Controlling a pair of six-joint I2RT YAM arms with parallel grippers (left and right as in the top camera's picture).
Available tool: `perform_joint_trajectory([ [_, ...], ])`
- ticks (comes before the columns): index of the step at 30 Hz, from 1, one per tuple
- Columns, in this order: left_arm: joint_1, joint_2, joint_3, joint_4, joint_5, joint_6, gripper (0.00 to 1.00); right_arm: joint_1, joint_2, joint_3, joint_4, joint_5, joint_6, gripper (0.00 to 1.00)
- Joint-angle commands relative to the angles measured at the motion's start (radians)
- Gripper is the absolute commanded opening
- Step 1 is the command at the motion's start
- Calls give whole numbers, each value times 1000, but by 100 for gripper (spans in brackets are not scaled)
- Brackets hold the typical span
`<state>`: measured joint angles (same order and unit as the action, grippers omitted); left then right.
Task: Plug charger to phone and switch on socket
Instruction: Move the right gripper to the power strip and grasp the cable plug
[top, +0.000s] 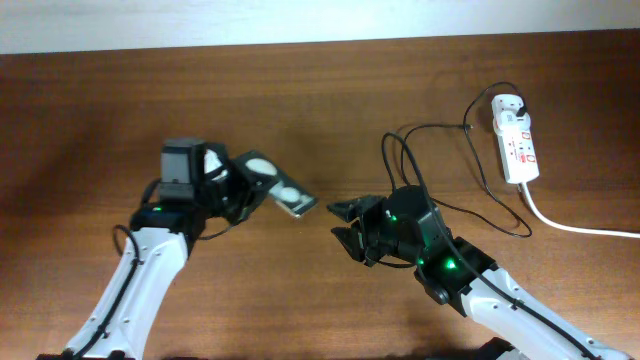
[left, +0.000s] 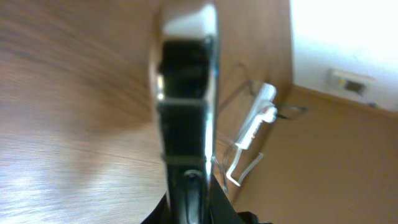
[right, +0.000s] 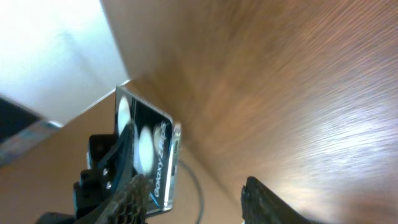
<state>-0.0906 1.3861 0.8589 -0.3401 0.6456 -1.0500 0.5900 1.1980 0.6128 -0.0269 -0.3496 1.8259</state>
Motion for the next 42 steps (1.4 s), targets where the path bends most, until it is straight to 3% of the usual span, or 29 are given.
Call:
perform_joint_trajectory([
  [1,103,2,5,-85,68,197,0,5,-6,3,-92,6,-209,61],
  [4,117,2,5,-126,228,305,0,5,-6,3,-276,39,-354,75],
  [6,117,2,5,-176,273,323,0,5,-6,3,-365,68,-356,82],
  [8,117,2,5,-198,419,367,0,5,-6,3,-486,119,-356,97],
  [9,117,2,5,-204,458,388,0,5,-6,3,-520,147,-356,99],
  [17,117,2,5,-290,466,393,0,5,-6,2,-805,349,-356,99],
  [24,117,2,5,-306,465,393,0,5,-6,2,-853,357,-356,98],
  [25,117,2,5,-306,465,393,0,5,-6,3,-849,393,-356,66],
  [26,117,2,5,-306,465,393,0,4,-6,6,-848,399,-374,65],
  [29,117,2,5,-306,465,393,0,3,-6,142,-854,446,-597,70],
  [34,117,2,5,-306,465,393,0,-8,-2,396,-1026,595,-599,73],
  [42,117,2,5,-306,465,393,0,-371,179,633,-1109,560,-802,74],
])
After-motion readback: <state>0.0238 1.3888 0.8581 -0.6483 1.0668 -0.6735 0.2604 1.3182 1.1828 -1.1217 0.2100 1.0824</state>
